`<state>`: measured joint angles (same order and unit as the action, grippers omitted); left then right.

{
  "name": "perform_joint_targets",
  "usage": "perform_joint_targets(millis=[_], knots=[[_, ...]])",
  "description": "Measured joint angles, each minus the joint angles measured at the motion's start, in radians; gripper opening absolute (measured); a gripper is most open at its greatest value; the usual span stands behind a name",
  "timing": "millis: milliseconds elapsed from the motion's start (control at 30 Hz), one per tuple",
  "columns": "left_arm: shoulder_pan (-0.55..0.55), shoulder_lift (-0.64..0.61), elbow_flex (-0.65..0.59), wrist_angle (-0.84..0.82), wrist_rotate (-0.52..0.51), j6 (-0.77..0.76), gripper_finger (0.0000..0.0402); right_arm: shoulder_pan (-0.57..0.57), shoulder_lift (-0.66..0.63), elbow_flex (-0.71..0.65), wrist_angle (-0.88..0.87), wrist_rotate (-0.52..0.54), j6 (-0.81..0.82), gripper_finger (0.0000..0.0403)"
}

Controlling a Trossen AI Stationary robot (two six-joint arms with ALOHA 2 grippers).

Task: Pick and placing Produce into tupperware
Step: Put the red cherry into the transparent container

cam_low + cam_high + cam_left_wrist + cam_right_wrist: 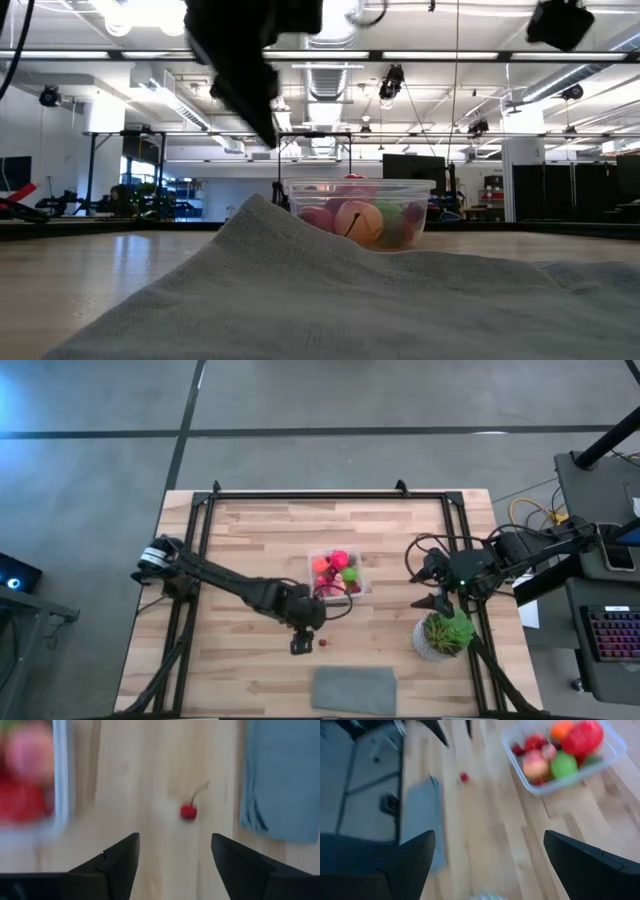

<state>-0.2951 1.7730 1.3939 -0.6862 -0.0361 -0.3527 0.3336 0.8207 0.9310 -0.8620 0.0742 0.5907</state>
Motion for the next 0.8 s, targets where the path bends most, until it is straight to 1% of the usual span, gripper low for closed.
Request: perform_joint_targets(millis=[100,167,200,300,367,433,500,567,667,800], knots=[[-0.024,-0.006,-0.02,-0.076,-0.001,-0.173,0.0225,0.0,0.004,0.0,0.13,0.033,0.0,0.0365],[-0.046,-0.012,-0.029,-0.1,-0.002,-0.249,0.0222,0.0,0.014,0.0,0.248,0.094,-0.006,0.0365],[-0.06,-0.018,-0.031,-0.099,-0.006,-0.278,0.0221,0.0,0.018,0.0,0.287,0.143,-0.015,0.0365],[-0.106,-0.049,-0.035,-0.091,-0.045,-0.368,0.0221,0.0,0.031,0.015,0.322,0.293,-0.021,0.0365],[-0.135,-0.08,-0.045,-0.09,-0.094,-0.42,0.0221,0.0,0.039,0.027,0.322,0.339,-0.011,0.0365],[-0.163,-0.127,-0.075,-0.093,-0.161,-0.457,0.0221,-0.001,0.06,0.035,0.326,0.317,0.023,0.0365],[-0.18,-0.188,-0.116,-0.094,-0.228,-0.502,0.0221,-0.011,0.104,0.037,0.323,0.25,0.037,0.0365],[-0.193,-0.26,-0.181,-0.1,-0.291,-0.549,0.0221,-0.027,0.177,0.037,0.322,0.179,0.07,0.0365],[-0.2,-0.375,-0.293,-0.097,-0.334,-0.596,0.0221,-0.047,0.315,0.037,0.316,0.128,0.089,0.0365],[-0.213,-0.53,-0.435,-0.082,-0.338,-0.617,0.0221,-0.046,0.481,0.089,0.314,0.106,0.027,0.0365]])
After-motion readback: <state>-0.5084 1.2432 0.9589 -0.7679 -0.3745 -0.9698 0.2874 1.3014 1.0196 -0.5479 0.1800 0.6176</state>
